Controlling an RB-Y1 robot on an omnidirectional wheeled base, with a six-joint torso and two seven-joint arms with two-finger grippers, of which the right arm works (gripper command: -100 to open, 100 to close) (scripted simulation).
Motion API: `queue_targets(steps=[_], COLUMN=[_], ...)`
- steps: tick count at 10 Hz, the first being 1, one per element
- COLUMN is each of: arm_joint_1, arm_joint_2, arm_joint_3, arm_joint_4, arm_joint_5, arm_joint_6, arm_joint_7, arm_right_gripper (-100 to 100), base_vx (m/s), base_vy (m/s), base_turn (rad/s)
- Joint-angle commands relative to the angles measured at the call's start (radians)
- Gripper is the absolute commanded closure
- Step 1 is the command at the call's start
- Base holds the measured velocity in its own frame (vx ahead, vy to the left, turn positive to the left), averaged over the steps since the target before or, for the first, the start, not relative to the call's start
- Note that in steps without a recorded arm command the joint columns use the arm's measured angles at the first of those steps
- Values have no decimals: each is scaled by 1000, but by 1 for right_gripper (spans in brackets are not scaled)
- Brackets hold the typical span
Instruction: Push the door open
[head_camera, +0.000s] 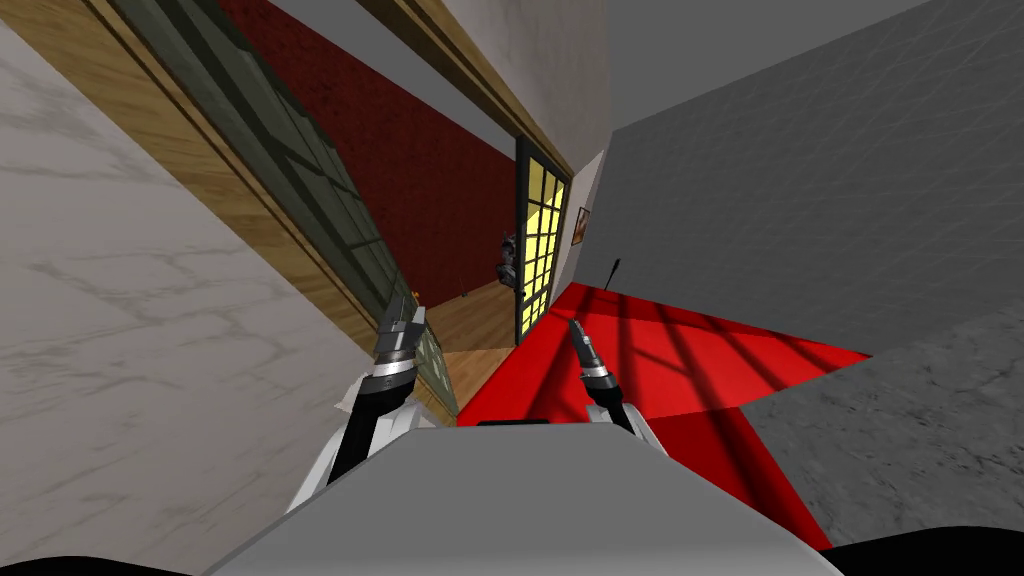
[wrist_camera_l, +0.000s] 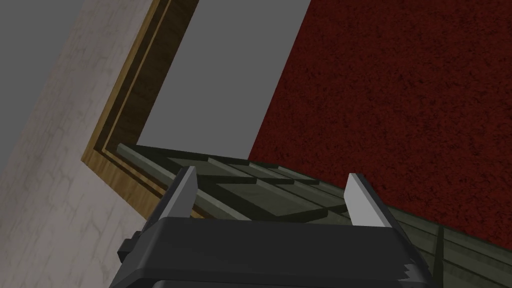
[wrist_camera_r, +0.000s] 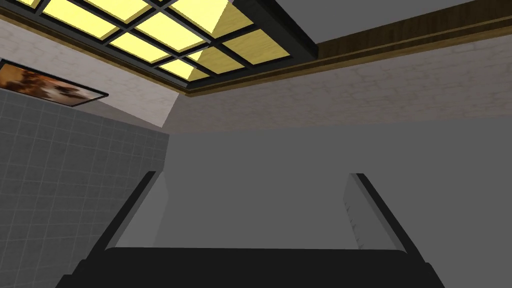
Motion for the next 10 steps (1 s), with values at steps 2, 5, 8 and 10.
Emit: queue_targets(steps=[2,5,8,10], arm_joint_1=[-10,-16,-23,-28], arm_joint_2=[-1,-3,-4,-4], arm_joint_3=[-1,-3,-5,-7], arm_joint_4=[55,111,168,211], arm_joint_5=[31,63,96,121], arm_joint_6=[-15,-32,-49,-61], arm_joint_7=[55,112,169,213], arm_right_gripper=[-100,-100,-100,-100], base_vx=[113,119,119,138], base_vy=[-68,-63,-66,-107], base_turn=[93,101,112,120])
